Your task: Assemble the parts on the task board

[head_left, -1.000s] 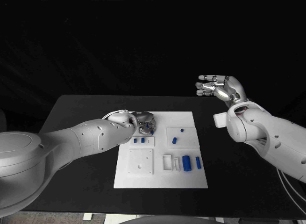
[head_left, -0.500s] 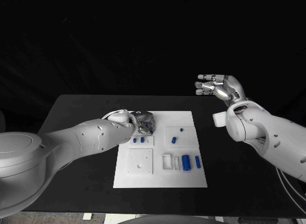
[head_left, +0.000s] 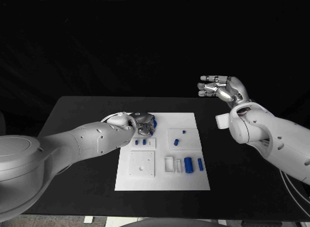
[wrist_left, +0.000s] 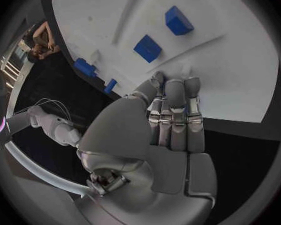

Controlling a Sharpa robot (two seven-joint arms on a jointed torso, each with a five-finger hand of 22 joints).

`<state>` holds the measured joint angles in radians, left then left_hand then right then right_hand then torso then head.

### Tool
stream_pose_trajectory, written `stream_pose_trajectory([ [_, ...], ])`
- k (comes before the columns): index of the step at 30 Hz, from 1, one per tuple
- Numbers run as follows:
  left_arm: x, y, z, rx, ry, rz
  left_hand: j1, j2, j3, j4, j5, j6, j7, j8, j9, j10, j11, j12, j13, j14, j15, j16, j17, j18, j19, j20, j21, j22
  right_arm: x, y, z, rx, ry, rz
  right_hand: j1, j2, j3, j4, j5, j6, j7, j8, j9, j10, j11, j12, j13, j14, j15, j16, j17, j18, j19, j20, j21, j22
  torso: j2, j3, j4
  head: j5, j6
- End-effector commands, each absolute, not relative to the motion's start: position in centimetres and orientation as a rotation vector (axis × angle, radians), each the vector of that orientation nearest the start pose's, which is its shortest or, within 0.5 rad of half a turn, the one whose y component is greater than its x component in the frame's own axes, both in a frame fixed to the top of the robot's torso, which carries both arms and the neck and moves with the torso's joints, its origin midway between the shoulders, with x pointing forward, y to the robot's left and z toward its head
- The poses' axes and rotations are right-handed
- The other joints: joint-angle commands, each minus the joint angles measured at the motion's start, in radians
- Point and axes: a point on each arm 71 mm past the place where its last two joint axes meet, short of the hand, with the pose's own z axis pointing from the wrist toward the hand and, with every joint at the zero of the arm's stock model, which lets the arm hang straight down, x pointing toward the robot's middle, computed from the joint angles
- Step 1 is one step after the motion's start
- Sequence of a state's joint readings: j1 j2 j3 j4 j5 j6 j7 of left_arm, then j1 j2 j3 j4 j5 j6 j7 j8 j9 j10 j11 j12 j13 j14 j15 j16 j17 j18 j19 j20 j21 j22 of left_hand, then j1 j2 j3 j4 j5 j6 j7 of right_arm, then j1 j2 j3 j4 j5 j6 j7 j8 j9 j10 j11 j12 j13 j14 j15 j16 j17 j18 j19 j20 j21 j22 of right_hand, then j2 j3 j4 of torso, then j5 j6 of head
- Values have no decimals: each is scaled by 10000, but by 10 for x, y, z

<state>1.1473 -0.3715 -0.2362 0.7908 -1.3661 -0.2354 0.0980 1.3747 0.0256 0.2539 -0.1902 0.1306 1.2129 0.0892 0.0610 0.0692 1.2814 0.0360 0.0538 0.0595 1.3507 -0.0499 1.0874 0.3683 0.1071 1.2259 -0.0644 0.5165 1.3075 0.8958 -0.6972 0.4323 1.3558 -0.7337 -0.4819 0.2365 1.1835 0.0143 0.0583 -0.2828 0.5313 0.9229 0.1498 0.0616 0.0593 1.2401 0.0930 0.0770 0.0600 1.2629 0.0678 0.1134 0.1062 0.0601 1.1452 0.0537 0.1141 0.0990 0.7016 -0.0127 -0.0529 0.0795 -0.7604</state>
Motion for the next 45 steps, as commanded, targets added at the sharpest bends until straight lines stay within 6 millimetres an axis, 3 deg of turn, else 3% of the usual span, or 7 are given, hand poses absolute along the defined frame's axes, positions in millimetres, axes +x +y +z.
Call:
stream_pose_trajectory([
  [1, 553, 167, -301, 2196, 18479, -5140, -109, 9, 107, -26, 141, 57, 1, 28, 14, 71, 26, 52, -2, 76, 21, 26, 27, 5, 107, -12, 83, 175, 520, -216, -174, 7429, 12547, 12282, -115, 40, -7, 6, 13, 33, 48, -22, 6, 56, -32, -15, 6, -40, 16, 68, 15, 38, 64, 7, 0, -16, 1, 5, 0, -21, 8],
  [22, 555, 198, -270, 225, 18866, -5951, -144, -14, 197, -30, 76, 42, 5, 28, 11, 47, 32, 51, -2, 130, 16, 20, 79, 11, 131, -19, 144, 170, 520, -222, -173, 7425, 12543, 12164, -137, 42, -16, 2, 21, 43, 48, -21, 6, 47, -28, -21, 6, -48, 19, 72, 16, 37, 60, 10, 9, -40, -20, -5, 43, -15, 34],
  [31, 551, 210, -268, 487, 19146, -5689, -103, -16, 179, -45, -38, 30, 10, 26, 7, 32, 38, 51, -2, 107, 22, 1, 90, 5, 100, -14, 157, 173, 520, -225, -174, 7441, 12553, 12093, -137, 42, -16, 2, 21, 43, 48, -21, 6, 47, -28, -21, 6, -48, 19, 72, 16, 37, 60, 10, 9, -40, -12, -33, 33, 11, -7],
  [45, 548, 216, -270, 771, 19155, -5456, -109, -17, 146, -20, -32, 15, 9, 25, 4, 13, 43, 49, -3, 118, 27, -11, 98, 10, 90, -6, 173, 169, 520, -225, -175, 7449, 12607, 12095, -129, 37, -27, 1, 26, 31, 51, -22, 6, 19, -17, -32, 5, -74, 30, 63, 7, 35, 37, 21, 20, -86, 4, -9, 6, 18, -23],
])
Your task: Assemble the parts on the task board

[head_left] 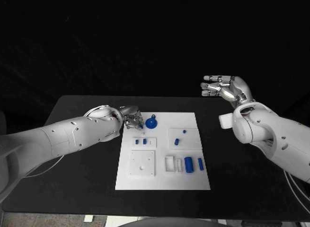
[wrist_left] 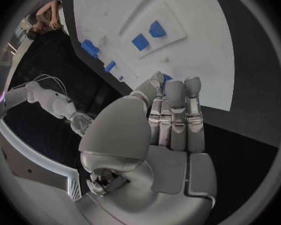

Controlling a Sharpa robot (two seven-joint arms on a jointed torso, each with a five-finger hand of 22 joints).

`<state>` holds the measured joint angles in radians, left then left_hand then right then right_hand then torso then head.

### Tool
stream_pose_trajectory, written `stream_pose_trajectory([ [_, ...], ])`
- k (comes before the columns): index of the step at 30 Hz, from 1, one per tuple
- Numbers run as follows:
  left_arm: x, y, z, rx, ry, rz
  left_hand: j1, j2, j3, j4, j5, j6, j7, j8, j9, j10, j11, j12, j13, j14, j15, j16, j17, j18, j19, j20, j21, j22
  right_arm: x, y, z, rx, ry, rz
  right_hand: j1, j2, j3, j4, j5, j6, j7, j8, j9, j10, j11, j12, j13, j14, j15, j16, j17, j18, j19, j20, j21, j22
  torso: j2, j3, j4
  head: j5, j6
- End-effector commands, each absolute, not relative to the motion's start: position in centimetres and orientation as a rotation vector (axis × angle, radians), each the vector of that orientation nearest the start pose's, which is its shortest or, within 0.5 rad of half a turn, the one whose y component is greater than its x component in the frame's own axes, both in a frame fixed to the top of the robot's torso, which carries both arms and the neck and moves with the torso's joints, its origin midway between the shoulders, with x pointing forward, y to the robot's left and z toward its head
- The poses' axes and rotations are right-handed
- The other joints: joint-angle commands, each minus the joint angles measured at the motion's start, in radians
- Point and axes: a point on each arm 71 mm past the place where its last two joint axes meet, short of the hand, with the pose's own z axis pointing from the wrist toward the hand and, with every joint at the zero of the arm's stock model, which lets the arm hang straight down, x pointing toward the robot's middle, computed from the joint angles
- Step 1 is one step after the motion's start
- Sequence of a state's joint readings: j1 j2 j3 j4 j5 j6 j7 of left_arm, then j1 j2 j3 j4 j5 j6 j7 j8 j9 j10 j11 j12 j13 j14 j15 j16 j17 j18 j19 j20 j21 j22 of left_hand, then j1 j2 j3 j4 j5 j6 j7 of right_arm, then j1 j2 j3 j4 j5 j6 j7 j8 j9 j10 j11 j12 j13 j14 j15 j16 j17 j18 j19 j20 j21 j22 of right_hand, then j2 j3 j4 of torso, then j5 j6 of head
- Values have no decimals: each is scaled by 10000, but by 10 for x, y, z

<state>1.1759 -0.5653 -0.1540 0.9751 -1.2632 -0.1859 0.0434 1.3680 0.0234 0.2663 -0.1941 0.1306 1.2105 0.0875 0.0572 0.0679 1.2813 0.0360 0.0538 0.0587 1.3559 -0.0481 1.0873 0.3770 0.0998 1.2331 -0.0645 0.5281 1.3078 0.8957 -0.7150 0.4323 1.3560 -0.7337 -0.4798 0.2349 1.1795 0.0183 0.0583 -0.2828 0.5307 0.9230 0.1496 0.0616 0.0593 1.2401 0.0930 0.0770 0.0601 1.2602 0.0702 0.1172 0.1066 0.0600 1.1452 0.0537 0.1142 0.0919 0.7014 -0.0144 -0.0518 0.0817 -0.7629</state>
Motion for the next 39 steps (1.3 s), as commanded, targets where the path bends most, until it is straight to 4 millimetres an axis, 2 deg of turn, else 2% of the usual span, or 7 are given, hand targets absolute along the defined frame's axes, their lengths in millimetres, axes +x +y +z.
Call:
stream_pose_trajectory([
  [1, 548, 216, -271, 813, 19155, -5456, -43, 5, 23, 19, -32, 39, 26, 62, 16, 14, 43, 49, 5, 66, 10, -11, 11, 83, 18, -6, 57, 166, 520, -225, -175, 7450, 12613, 12100, -96, 0, -30, 4, 27, 27, 53, -22, 5, 17, -15, -33, 4, -49, 7, 24, 2, 36, 36, 23, 19, -17, 6, 6, -5, 2, 2],
  [7, 546, 212, -278, 933, 19218, -5429, -26, -2, 25, 21, -22, 42, 27, 66, 19, 20, 42, 52, 6, 45, 13, -35, 7, 84, 2, -1, 53, 163, 520, -224, -175, 7452, 12623, 12114, -100, 9, -40, 5, 17, 19, 55, -23, 5, 2, -10, -35, 4, -59, 14, 16, -5, 38, 28, 30, 16, -29, 7, 6, -26, -9, -17],
  [13, 544, 213, -281, 919, 19262, -5365, -24, 1, 26, 25, -25, 46, 27, 65, 19, 16, 44, 50, 5, 36, 13, -49, 2, 83, -7, 0, 50, 162, 520, -225, -175, 7454, 12589, 12090, -100, 9, -40, 5, 17, 19, 55, -23, 5, 2, -10, -35, 4, -59, 14, 16, -5, 38, 28, 30, 16, -29, 4, 16, 0, -15, -32],
  [20, 543, 212, -286, 952, 19381, -5326, -7, 6, 33, 27, -20, 44, 27, 64, 18, 23, 41, 52, 6, 50, 9, -63, -2, 81, -12, -4, 47, 161, 520, -224, -175, 7452, 12581, 12109, -100, 9, -40, 5, 17, 19, 55, -23, 5, 2, -10, -35, 4, -59, 14, 16, -5, 38, 28, 30, 16, -29, 5, 8, -20, 7, -23],
  [39, 541, 210, -291, 1055, 19593, -5267, -6, 16, 39, 35, -20, 54, 29, 67, 20, 22, 43, 51, 5, 52, 7, -74, 2, 79, -16, -6, 52, 162, 521, -223, -175, 7462, 12585, 12118, -100, 9, -40, 5, 17, 19, 55, -23, 5, 2, -10, -35, 4, -59, 14, 16, -5, 38, 28, 30, 16, -29, 3, 11, -11, 34, -50],
])
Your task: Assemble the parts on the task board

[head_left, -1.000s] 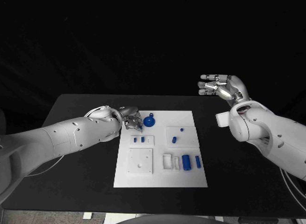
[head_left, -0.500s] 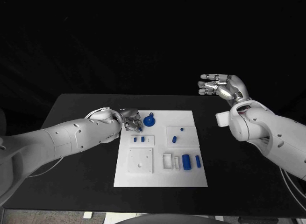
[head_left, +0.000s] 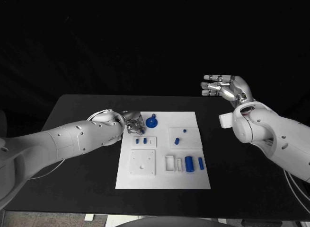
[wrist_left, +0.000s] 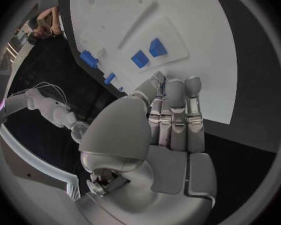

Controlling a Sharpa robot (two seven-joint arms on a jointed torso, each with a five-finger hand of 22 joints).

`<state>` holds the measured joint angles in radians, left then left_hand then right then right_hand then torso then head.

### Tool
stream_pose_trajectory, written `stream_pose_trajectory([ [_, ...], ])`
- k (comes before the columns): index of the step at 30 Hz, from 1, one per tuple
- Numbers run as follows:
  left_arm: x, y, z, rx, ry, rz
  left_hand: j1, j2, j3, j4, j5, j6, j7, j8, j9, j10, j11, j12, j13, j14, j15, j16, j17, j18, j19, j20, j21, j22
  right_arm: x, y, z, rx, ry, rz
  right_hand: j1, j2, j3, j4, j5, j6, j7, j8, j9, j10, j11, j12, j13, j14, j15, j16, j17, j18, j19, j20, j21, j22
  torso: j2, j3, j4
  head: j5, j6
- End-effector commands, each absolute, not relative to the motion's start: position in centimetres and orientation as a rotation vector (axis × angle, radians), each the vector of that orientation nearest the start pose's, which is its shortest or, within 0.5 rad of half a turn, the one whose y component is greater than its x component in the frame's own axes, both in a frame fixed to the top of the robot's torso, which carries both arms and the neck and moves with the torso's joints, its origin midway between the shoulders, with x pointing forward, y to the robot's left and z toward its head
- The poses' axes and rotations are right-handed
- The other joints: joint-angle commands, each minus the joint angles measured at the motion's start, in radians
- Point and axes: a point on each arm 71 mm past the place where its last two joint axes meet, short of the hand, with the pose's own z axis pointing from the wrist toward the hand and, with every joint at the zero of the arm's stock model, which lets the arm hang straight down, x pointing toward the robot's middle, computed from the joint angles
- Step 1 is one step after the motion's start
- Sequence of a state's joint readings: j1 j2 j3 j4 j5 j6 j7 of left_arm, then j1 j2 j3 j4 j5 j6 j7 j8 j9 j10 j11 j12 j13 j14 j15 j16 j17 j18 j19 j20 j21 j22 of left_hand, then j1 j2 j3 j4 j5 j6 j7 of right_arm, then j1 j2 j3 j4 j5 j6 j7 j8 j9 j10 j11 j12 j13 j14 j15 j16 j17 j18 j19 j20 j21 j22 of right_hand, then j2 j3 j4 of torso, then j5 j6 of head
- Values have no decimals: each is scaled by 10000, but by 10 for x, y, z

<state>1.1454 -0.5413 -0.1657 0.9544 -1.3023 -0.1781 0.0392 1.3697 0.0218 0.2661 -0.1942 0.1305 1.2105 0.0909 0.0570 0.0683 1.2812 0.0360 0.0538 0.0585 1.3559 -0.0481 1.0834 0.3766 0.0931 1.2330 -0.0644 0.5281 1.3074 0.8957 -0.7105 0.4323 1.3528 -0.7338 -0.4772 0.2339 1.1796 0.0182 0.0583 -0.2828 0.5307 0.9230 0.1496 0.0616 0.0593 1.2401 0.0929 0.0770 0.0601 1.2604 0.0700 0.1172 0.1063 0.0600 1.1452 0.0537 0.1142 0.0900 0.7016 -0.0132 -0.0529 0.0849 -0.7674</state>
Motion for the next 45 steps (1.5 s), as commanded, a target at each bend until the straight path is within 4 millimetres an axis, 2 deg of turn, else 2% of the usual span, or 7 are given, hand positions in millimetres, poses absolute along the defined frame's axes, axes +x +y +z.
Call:
stream_pose_trajectory([
  [1, 541, 210, -291, 1074, 19600, -5241, -22, 33, 41, 36, -19, 54, -5, 69, 17, 23, 43, 51, 8, 52, 7, -34, 6, 146, -14, -7, 52, 166, 521, -223, -175, 7461, 12585, 12119, -100, 10, -40, 5, 17, 18, 55, -23, 5, 2, -10, -35, 4, -61, 17, 16, -2, 37, 28, 30, 16, -10, 1, 0, 1, 1, -5],
  [28, 534, 199, -306, 1803, 19706, -5061, -28, 12, 32, 29, -39, 64, -9, 69, 16, 32, 38, 54, 9, 58, 4, -52, 11, 150, -7, -7, 49, 159, 521, -223, -175, 7471, 12615, 12113, -91, 16, -53, 2, 10, 40, 55, -22, 6, -1, -10, -31, 3, -52, 16, 8, -23, 44, 26, 35, 35, -61, 4, 5, -2, -9, -6],
  [38, 534, 205, -309, 1656, 20049, -4595, -52, -46, 1, 66, -89, -93, 18, 59, -4, -264, 133, 50, 7, -26, 67, -116, -12, 158, -51, 41, -23, 140, 521, -224, -176, 7479, 12649, 12086, -92, 16, -55, 2, 10, 30, 56, -23, 5, -4, -9, -32, 3, -54, 17, 7, -24, 43, 25, 36, 36, -63, 5, 9, 0, -21, 0],
  [40, 534, 206, -309, 1660, 20045, -4581, -28, -112, 10, 30, -106, -162, 34, 59, -9, -303, 155, 52, 7, -59, 81, -131, -19, 166, -71, 55, -45, 140, 521, -225, -176, 7475, 12673, 12045, -88, 16, -62, 1, 5, -44, 62, -29, 0, -17, -3, -36, 3, -57, 22, 5, -28, 44, 20, 38, 39, -73, 3, 7, 1, -26, 0],
  [42, 534, 206, -309, 1681, 19995, -4579, 20, -225, 35, -49, -115, -537, 95, 37, -51, -302, 177, 51, 6, -92, 99, -137, -23, 171, -91, 70, -60, 144, 521, -225, -176, 7457, 12717, 11997, -106, 9, -73, 6, 2, -83, 66, -29, -1, -20, 1, -45, 1, -46, 23, 11, -28, 48, 32, 37, 46, -72, 2, 1, 3, -29, 2],
  [45, 535, 207, -308, 1689, 19865, -4597, -1, -357, 86, -107, -118, -1050, 24, 36, -60, -291, 164, 50, 6, -126, 105, -146, -31, 178, -116, 88, -77, 151, 521, -225, -177, 7421, 12791, 11975, -119, 17, -62, -3, -26, 141, 55, -8, 12, -127, 36, -109, -2, -110, 51, -26, -52, 46, -24, 63, 15, -92, 2, -3, 2, -27, -2],
])
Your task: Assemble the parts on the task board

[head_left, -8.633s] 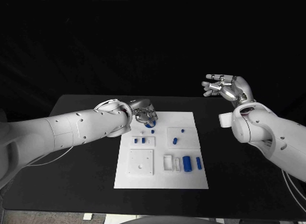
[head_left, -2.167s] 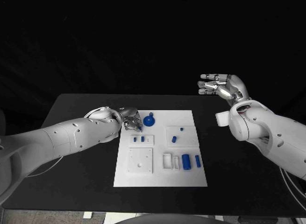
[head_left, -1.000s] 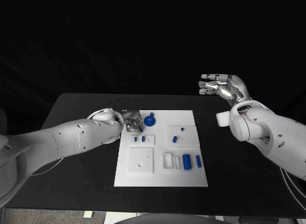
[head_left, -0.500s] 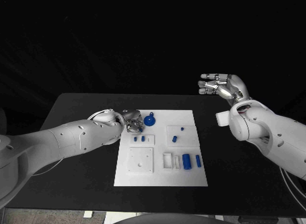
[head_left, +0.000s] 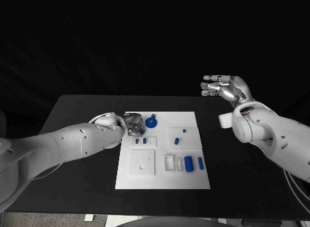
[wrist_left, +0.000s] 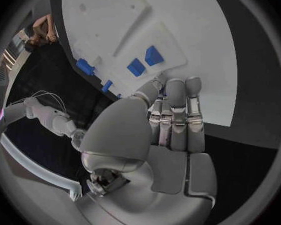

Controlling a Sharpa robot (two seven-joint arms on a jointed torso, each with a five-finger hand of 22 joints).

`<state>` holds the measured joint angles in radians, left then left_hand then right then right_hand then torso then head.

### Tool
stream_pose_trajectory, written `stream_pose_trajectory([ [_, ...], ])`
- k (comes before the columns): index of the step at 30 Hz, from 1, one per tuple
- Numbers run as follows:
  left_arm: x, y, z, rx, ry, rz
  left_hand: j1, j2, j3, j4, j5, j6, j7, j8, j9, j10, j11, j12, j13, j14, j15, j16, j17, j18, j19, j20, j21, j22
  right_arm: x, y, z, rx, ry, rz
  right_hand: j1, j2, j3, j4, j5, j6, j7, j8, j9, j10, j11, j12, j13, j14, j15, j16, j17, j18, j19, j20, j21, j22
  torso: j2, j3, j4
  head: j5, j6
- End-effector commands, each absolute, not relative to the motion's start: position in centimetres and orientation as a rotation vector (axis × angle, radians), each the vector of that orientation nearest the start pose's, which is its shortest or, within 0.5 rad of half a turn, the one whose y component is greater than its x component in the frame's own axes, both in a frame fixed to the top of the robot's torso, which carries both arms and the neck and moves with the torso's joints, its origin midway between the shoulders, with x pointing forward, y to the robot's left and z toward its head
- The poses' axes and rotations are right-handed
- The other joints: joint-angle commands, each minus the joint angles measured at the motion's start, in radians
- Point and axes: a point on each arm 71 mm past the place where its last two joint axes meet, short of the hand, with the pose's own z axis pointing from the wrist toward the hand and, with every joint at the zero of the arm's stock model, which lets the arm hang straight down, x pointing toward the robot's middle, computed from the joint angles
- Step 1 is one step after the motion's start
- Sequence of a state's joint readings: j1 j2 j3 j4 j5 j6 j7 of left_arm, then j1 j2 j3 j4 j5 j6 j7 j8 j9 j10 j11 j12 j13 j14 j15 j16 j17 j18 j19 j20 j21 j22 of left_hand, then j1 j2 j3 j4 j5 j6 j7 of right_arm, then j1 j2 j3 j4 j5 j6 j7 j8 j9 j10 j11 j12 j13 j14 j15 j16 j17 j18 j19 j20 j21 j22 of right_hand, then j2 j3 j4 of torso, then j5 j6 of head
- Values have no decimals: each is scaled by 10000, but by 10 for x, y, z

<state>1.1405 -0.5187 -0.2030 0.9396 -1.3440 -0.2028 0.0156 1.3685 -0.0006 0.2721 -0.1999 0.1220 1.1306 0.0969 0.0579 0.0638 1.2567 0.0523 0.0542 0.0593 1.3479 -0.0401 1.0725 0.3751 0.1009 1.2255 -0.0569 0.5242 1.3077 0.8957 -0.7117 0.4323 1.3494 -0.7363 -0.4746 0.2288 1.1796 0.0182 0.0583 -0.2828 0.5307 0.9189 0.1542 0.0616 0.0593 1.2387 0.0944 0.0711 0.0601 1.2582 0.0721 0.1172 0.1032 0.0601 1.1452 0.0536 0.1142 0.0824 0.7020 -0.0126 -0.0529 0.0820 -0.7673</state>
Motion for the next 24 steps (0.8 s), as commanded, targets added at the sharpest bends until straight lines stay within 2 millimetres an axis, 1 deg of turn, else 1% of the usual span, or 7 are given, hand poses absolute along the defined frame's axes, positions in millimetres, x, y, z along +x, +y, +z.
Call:
stream_pose_trajectory([
  [1, 535, 207, -308, 1683, 19808, -4601, -1, -162, 58, -62, -29, -361, -58, 40, -4, -43, -4, 47, -2, -51, 24, -39, -21, 104, -46, 14, -44, 148, 521, -225, -177, 7410, 12816, 11977, -123, 20, -49, -7, -48, 324, 4, -7, 15, -192, 46, -63, -3, -141, 55, -57, -40, 44, -69, 86, -11, -30, -1, -9, 0, 5, -6],
  [3, 535, 207, -307, 1674, 19724, -4610, -20, -259, 104, -99, -32, -764, -157, 30, -18, -20, -10, 47, -2, -61, 22, -46, -30, 104, -46, 15, -51, 149, 521, -225, -177, 7399, 12857, 11979, -132, 23, -18, -10, -75, 520, 1, -8, 18, -369, 97, -68, -4, -240, 105, -120, -95, 57, -156, 139, -61, -56, -1, -11, -2, 7, -12],
  [8, 535, 210, -306, 1620, 19513, -4583, -48, -429, 231, -143, -36, -1263, -326, 37, -18, -41, 8, 47, -2, -94, 34, -63, -53, 102, -59, 23, -86, 145, 522, -226, -178, 7406, 12954, 11952, -147, -18, 12, -7, -107, 658, 2, -5, 22, -600, 167, -74, -7, -331, 176, -182, -287, 119, -244, 233, -112, -77, -1, -8, 2, 4, -4],
  [10, 536, 212, -304, 1564, 19341, -4524, -45, -507, 277, -127, -42, -1842, -400, 17, -36, -61, 19, 47, -3, -107, 42, -70, -67, 106, -58, 30, -109, 142, 522, -226, -178, 7395, 13004, 11932, -128, -30, -25, -5, -116, 646, 10, -6, 21, -695, 195, -73, -7, -347, 194, -184, -321, 135, -263, 257, -125, -80, -3, -5, 0, 1, -1],
  [12, 537, 213, -304, 1532, 19220, -4476, -48, -625, 247, -111, -65, -2280, -318, 6, -50, -202, 75, 51, -1, -222, 82, -143, -101, 102, -110, 56, -162, 125, 522, -226, -179, 7378, 13053, 11931, -118, -30, -59, -2, -120, 638, 13, -6, 21, -742, 208, -73, -8, -361, 204, -185, -330, 143, -278, 271, -135, -82, -5, -4, 4, 5, 4],
  [17, 540, 219, -302, 1384, 18977, -4290, 74, -813, 153, 69, -97, -2699, -356, -11, -65, -487, 176, 61, -3, -342, 149, -212, -182, 141, -140, 124, -316, 82, 522, -225, -179, 7299, 13207, 11931, -69, 17, -242, 0, -198, 681, -2, -2, 23, -812, 225, -73, -8, -406, 230, -183, -337, 159, -313, 304, -159, -82, 0, 1, -1, 9, 18],
  [24, 543, 232, -301, 1235, 18838, -4008, 273, -943, 133, 325, -95, -2492, -338, 12, -51, -775, 265, 69, -3, -351, 207, -213, -283, 211, -69, 192, -496, 109, 522, -223, -184, 6766, 14011, 11873, 108, 63, -255, -32, -243, 964, -2, 8, 33, -970, 259, -79, -12, -292, 185, -106, -319, 212, -207, 265, -96, -54, -1, 1, -5, 4, 31],
])
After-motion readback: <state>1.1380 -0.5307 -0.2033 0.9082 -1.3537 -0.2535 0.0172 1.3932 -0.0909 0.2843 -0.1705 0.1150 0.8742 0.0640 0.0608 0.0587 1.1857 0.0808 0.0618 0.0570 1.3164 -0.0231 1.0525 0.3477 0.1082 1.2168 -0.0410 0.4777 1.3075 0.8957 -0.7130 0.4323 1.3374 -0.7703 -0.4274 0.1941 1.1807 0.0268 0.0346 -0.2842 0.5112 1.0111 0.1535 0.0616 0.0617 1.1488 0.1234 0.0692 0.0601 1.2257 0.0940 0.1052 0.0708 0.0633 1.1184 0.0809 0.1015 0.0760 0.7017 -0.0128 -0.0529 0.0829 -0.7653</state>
